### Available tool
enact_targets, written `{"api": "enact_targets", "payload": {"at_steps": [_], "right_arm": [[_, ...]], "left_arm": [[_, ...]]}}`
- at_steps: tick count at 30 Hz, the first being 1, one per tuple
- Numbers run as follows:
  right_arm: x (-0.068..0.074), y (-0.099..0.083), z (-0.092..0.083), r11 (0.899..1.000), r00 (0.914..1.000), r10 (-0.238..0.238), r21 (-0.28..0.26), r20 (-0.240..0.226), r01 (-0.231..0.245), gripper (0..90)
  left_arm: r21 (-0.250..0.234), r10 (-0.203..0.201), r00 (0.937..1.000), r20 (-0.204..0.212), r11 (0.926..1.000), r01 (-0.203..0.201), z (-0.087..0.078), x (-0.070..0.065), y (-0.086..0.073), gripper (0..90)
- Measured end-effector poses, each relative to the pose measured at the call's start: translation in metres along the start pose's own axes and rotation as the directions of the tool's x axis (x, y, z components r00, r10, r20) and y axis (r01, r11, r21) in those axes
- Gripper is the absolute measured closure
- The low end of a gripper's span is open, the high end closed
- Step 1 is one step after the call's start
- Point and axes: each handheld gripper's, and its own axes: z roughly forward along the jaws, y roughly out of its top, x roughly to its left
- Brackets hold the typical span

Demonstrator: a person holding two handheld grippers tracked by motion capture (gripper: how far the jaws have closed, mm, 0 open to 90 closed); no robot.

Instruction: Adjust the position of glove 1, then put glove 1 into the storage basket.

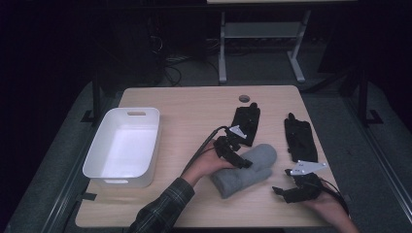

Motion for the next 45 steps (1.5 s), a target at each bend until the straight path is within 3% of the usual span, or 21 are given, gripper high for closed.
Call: {"api": "enact_targets", "payload": {"at_steps": [11,14,16,18,22,26,29,37,38,45], "right_arm": [[-0.002,-0.004,0.002,0.999,1.0,0.002,-0.038,0.001,-0.002,13.5],[-0.002,-0.004,0.002,0.999,1.0,0.004,-0.039,0.001,-0.004,13.4],[-0.002,-0.004,0.003,0.999,1.0,0.001,-0.04,0.003,-0.001,13.4],[-0.002,-0.004,0.002,0.999,1.0,0.002,-0.038,0.003,-0.002,13.4],[-0.002,-0.004,0.002,0.999,1.0,0.007,-0.037,0.002,-0.006,13.4],[-0.002,-0.004,0.002,0.999,1.0,0.007,-0.036,0.002,-0.007,13.4],[-0.002,-0.004,0.002,0.999,1.0,0.009,-0.037,0.001,-0.009,13.4],[-0.002,-0.004,0.003,0.999,1.0,0.007,-0.036,0.001,-0.007,13.4],[-0.002,-0.004,0.003,0.999,1.0,0.007,-0.036,0.001,-0.007,13.4],[-0.002,-0.003,0.002,0.999,1.0,0.007,-0.036,0.001,-0.007,13.4]], "left_arm": [[0.053,0.001,0.9988,0.049,0.9986,-0.003,0.018,0.003,-0.006,14.2],[0.059,0.016,0.9988,0.046,0.9981,-0.019,0.018,0.003,-0.005,16.1],[0.065,0.036,0.9956,0.087,0.997,-0.042,0.019,0.002,-0.003,23.6],[0.07,0.039,0.9944,0.098,0.9965,-0.046,0.019,0.001,-0.003,31.7],[0.084,0.033,0.9866,0.16,0.9954,-0.047,0.019,0.003,-0.002,44.8],[0.101,0.023,0.9839,0.177,0.994,-0.042,0.019,0.004,-0.001,51.5],[0.105,0.021,0.9813,0.191,0.9936,-0.041,0.019,0.004,-0.001,62.6],[0.103,0.036,0.9807,0.192,0.993,-0.057,0.013,-0.002,0.001,72.8],[0.095,0.028,0.9818,0.188,0.9944,-0.047,0.012,-0.003,0.0,72.8],[0.061,0.066,0.9872,0.146,0.9953,-0.075,-0.005,-0.011,0.002,73.7]]}}
